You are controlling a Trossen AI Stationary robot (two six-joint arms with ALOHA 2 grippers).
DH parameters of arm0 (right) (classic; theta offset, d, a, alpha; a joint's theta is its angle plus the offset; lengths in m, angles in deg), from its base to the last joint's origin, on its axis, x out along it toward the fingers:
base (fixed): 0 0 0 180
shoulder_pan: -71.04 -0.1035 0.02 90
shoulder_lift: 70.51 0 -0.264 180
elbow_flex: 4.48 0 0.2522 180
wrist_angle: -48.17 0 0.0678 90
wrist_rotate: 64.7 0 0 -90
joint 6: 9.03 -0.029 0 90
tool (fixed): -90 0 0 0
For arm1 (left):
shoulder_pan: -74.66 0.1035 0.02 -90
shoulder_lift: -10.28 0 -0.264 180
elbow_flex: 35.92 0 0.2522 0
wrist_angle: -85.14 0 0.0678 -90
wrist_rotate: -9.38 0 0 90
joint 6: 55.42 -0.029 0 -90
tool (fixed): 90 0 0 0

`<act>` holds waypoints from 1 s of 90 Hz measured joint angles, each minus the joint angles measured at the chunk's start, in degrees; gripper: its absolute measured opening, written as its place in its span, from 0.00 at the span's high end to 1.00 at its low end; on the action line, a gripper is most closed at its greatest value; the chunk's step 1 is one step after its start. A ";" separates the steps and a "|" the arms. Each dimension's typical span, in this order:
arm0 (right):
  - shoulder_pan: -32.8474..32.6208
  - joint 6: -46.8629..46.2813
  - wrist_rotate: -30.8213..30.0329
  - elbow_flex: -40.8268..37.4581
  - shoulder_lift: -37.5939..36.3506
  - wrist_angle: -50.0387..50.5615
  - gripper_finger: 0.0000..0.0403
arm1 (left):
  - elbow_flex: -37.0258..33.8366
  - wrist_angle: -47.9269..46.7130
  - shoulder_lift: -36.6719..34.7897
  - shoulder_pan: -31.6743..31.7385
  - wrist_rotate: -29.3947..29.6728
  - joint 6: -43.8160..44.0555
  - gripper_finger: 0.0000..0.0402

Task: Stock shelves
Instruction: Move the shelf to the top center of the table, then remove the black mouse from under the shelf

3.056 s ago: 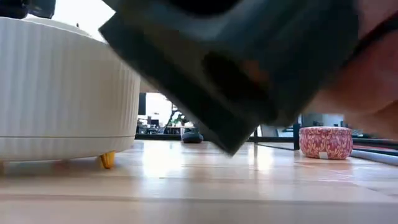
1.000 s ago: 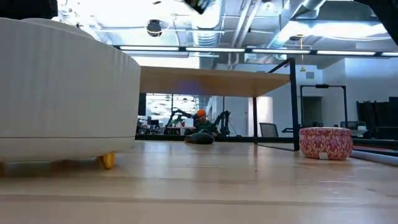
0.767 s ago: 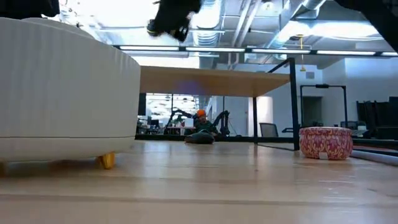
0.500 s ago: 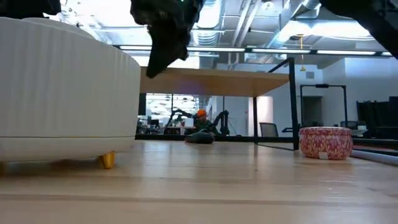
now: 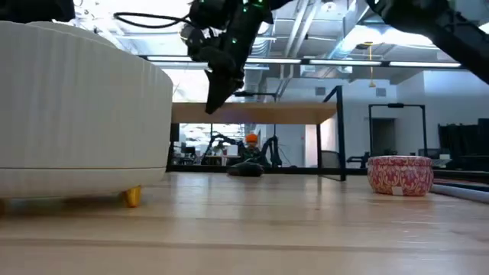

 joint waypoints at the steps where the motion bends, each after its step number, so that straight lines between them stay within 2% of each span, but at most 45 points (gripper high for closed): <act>1: 0.25 0.14 0.08 0.00 0.00 -0.01 1.00 | -0.14 0.14 0.00 0.00 -0.14 -0.01 0.36; 33: 5.25 10.81 1.16 0.00 0.00 0.25 1.00 | -1.29 2.22 -0.02 0.01 -0.84 0.15 0.36; 56: 3.18 10.93 0.50 0.00 -2.52 -0.21 1.00 | -1.29 2.37 -0.04 0.00 -1.22 0.16 0.36; 81: -5.53 -2.76 0.92 0.02 -10.21 2.72 1.00 | -1.29 2.36 -0.04 0.00 -1.30 0.17 0.36; 90: -9.63 -8.29 0.76 -0.12 -11.39 7.80 1.00 | -1.27 2.35 -0.04 0.00 -1.30 0.02 0.36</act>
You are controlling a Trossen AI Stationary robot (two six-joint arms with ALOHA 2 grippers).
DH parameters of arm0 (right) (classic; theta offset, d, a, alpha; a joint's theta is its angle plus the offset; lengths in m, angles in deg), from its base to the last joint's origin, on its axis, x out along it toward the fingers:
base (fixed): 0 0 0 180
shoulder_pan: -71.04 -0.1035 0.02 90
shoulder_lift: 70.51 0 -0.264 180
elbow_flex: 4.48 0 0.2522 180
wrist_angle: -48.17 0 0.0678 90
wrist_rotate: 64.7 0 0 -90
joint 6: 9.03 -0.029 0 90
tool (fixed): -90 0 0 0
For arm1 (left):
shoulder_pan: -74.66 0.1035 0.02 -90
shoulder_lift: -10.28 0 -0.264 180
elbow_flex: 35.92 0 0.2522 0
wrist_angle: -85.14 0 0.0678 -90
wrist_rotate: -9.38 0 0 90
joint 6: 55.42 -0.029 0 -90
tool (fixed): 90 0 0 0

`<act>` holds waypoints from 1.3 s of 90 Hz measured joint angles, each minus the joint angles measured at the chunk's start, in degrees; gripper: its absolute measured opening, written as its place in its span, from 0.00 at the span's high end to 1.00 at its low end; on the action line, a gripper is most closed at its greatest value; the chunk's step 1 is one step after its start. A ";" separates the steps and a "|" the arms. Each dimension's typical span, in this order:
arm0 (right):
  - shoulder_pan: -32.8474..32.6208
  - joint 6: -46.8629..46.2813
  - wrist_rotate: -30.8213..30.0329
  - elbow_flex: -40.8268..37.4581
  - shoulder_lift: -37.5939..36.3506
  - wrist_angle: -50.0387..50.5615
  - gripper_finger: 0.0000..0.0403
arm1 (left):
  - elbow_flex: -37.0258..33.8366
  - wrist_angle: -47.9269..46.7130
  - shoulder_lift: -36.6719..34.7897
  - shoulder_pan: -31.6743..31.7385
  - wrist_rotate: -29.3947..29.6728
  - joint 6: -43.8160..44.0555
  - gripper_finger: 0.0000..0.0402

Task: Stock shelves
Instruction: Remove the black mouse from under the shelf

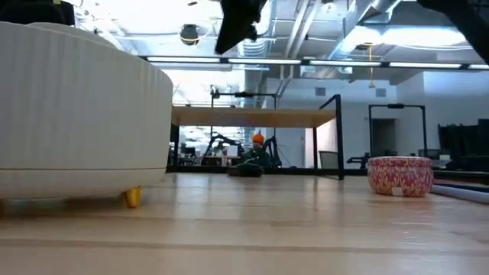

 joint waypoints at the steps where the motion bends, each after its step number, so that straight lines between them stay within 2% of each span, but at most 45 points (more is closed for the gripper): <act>1: -0.53 -0.34 -0.21 -0.25 -0.02 0.51 1.00 | 0.00 0.00 0.00 0.00 0.00 -0.01 0.36; 10: -5.81 -3.32 -8.33 -5.63 0.14 5.35 1.00 | -0.01 0.00 0.02 0.00 0.00 -0.02 0.36; 18: -10.14 -9.26 -15.60 -13.90 0.46 4.09 1.00 | -0.02 0.00 0.00 0.00 -0.02 -0.02 0.36; 31: -15.79 -24.36 -19.86 -28.65 -2.75 -8.24 1.00 | -0.02 0.02 0.00 0.00 -1.08 -0.83 0.36; 42: -18.81 -36.80 -26.57 -39.62 -7.44 -18.43 1.00 | -0.02 0.07 0.00 0.00 -1.77 -2.49 0.36; 48: -18.73 -41.67 -29.74 -44.12 -9.84 -22.70 1.00 | -0.02 0.13 0.01 0.00 -2.59 -3.04 0.36; 52: -17.94 -42.67 -29.38 -46.59 -10.99 -24.52 1.00 | -0.02 0.23 0.02 0.00 -2.84 -3.06 0.36; 56: -16.65 -42.47 -25.68 -48.07 -11.47 -25.55 1.00 | -0.02 0.28 0.00 0.00 -3.05 -3.04 0.36; 64: -13.03 -42.68 -12.45 -49.57 -10.94 -26.43 1.00 | -0.02 0.38 0.02 0.00 -3.47 -3.04 0.36; 72: -10.15 -45.82 -11.34 -50.61 -10.00 -32.26 1.00 | -0.02 0.64 0.00 0.00 -3.63 -3.04 0.36; 90: -6.50 -37.97 -22.43 -55.38 -9.04 -50.83 0.99 | -0.02 0.70 0.02 0.00 -3.85 -4.12 0.36; 106: -7.03 -47.07 -35.03 -61.84 -9.15 -57.14 0.88 | -0.02 0.63 0.00 0.00 -3.82 -6.59 0.36; 117: -8.57 -50.17 -38.33 -64.08 -9.26 -58.99 0.76 | -0.02 0.63 0.02 0.02 -4.61 -6.62 0.36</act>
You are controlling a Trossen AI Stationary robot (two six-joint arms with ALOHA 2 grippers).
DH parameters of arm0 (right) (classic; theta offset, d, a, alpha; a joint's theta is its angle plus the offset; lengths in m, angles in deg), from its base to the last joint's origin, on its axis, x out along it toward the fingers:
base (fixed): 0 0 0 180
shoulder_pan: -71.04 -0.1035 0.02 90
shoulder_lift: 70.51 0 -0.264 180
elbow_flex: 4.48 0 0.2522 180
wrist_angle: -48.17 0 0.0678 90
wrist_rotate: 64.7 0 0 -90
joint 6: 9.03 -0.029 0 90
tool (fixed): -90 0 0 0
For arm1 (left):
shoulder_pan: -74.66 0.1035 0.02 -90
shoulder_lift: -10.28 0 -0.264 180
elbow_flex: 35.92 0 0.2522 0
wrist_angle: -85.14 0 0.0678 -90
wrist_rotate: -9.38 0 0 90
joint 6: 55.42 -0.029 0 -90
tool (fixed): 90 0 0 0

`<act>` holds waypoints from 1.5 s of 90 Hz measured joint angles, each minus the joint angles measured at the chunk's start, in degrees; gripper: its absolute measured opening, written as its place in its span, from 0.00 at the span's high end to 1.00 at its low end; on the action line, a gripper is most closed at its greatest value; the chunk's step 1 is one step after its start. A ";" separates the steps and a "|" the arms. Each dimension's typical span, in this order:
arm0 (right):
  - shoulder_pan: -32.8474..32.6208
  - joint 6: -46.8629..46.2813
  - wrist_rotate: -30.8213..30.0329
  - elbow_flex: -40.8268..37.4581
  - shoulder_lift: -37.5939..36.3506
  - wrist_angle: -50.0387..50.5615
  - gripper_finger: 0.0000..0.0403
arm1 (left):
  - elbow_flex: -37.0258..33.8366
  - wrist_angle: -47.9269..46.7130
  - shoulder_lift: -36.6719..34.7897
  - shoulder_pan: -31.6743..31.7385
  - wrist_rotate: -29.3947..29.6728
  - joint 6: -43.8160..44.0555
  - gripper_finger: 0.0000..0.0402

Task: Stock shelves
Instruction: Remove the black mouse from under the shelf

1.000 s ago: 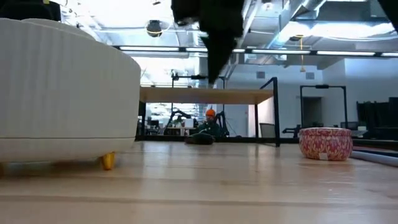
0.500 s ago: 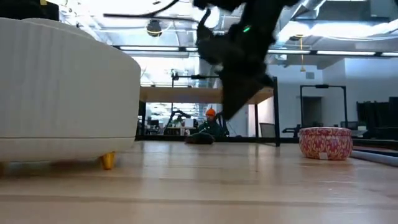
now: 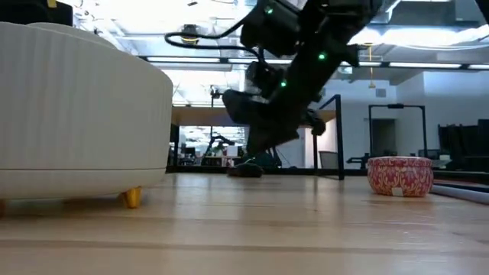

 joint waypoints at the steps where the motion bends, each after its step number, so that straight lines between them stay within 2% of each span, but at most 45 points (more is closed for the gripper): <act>1: -0.09 -0.01 -0.26 -0.15 0.00 -0.27 0.75 | 0.00 0.00 -0.01 -0.01 -0.14 0.00 0.36; 18: 0.52 2.96 -6.58 -3.01 2.31 -6.46 0.50 | 0.00 -0.04 -0.02 -0.02 -1.40 0.04 0.36; 27: 2.71 4.35 -6.39 -3.15 6.24 -8.04 0.37 | 0.00 -0.03 0.00 -0.02 -1.40 -0.35 0.36; 36: 5.01 6.84 -6.05 -3.04 8.63 -11.81 0.30 | 0.00 -0.07 -0.01 -0.02 -1.37 -1.74 0.36; 59: 11.19 7.74 -6.78 -2.93 12.70 -23.90 0.28 | 0.00 -0.16 -0.01 0.00 -0.68 -2.49 0.36; 74: 12.95 8.83 -8.45 -2.65 16.22 -31.86 0.28 | 0.00 -0.20 0.00 0.00 -0.44 -2.45 0.36; 91: 12.81 10.91 -12.64 -1.02 18.82 -32.91 0.28 | 0.00 -0.17 0.00 0.00 -0.39 -2.40 0.36; 120: 15.48 10.45 -10.93 -0.77 18.93 -34.37 0.28 | 0.00 -0.02 0.02 0.00 -0.37 -2.23 0.36; 135: 16.03 10.54 -10.76 -0.70 18.91 -34.62 0.22 | 0.00 0.00 0.02 -0.01 -0.37 -2.21 0.36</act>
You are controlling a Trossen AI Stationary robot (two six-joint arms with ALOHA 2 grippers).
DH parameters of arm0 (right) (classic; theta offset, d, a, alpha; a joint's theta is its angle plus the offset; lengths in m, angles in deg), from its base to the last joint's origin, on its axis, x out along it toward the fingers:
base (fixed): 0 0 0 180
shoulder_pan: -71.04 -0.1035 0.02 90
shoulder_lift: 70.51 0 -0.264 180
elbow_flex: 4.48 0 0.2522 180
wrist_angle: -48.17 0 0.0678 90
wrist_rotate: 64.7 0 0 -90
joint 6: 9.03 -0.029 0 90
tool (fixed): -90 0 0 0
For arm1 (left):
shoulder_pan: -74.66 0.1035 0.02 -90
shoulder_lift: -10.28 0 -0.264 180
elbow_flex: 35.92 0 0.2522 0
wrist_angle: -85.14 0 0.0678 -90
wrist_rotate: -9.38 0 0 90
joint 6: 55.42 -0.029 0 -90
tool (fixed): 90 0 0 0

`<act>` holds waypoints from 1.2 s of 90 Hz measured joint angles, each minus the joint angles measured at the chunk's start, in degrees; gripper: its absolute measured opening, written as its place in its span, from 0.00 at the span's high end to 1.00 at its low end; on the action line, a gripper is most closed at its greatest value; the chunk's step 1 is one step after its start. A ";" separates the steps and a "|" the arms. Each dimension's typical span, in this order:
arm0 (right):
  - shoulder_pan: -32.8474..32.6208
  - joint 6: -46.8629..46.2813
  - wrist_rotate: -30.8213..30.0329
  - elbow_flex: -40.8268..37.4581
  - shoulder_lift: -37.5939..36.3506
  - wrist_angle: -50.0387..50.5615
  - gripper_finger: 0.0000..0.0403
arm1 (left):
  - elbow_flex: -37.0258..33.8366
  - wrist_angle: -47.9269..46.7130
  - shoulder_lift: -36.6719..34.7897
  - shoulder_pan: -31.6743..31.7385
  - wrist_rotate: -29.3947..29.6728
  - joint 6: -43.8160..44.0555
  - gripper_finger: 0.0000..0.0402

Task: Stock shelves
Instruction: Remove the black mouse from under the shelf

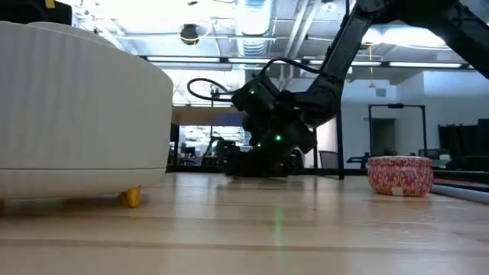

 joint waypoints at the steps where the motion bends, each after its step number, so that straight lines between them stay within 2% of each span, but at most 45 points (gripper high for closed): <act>1: 0.00 0.01 -0.06 0.01 0.01 -0.01 0.22 | 0.00 0.00 -0.01 0.01 0.00 0.00 0.36; 16: -0.47 6.11 -0.52 -0.13 0.25 -2.97 0.14 | 0.00 0.02 0.01 0.01 0.00 0.00 0.36; 29: -0.92 11.35 -2.51 1.08 0.35 -3.83 0.12 | 0.00 0.02 0.01 0.01 -0.02 0.00 0.36; 36: -0.65 11.93 -4.59 1.67 0.41 -3.34 0.12 | 0.00 0.02 -0.01 0.00 -0.02 -0.02 0.36; 60: 2.30 11.45 -5.56 1.79 0.43 -4.75 0.12 | 0.00 0.00 0.01 0.01 -0.15 -0.03 0.36; 80: 4.23 9.87 1.60 1.85 0.40 -5.12 0.12 | 0.00 0.00 0.01 -0.01 -0.26 -0.19 0.36; 108: 4.58 10.60 4.37 1.90 0.23 -5.35 0.12 | 0.00 -0.01 0.01 0.00 -0.26 -0.22 0.36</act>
